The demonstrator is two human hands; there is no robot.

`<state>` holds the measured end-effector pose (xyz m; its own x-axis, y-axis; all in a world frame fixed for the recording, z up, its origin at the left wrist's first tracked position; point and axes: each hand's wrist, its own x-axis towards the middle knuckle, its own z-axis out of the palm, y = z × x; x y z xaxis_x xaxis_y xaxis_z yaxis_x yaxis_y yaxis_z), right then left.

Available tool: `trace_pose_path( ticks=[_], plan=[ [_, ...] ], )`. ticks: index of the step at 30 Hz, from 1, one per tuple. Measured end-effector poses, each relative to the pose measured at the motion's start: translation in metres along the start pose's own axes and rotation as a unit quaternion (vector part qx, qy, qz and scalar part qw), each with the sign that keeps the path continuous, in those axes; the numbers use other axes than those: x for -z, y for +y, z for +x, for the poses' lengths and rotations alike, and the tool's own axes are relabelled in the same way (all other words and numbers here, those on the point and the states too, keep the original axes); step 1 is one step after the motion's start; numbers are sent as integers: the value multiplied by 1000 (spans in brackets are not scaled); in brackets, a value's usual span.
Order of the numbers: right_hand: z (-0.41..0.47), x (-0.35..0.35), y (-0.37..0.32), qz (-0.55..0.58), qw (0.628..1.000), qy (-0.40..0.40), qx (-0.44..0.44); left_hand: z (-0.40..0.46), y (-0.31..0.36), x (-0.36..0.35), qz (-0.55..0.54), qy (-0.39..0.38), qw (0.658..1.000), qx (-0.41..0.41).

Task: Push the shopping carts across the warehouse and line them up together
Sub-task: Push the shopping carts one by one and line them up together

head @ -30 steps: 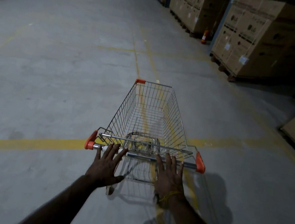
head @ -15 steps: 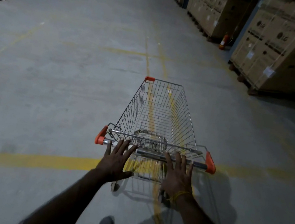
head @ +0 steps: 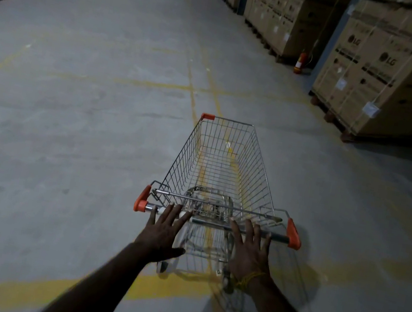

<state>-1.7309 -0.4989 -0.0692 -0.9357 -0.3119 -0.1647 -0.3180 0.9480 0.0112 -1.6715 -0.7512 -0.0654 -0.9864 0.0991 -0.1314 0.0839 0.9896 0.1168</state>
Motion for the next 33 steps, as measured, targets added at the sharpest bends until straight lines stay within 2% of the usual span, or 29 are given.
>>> trace_pose_path(
  ticks=[7,18,21,30,33],
  plan=[
    [151,17,11,5,999,34,-2,143,-52,17,11,15,1000,3],
    [389,66,48,23,999,-16,25,366,-112,66,-34,-12,999,26],
    [448,74,53,24,999,-7,21,418,-129,77,-42,-12,999,25],
    [623,82,31,9,999,34,-5,581,-221,92,-33,11,999,0],
    [677,105,19,24,999,7,-27,637,-259,104,-37,1,999,-17]
  ],
)
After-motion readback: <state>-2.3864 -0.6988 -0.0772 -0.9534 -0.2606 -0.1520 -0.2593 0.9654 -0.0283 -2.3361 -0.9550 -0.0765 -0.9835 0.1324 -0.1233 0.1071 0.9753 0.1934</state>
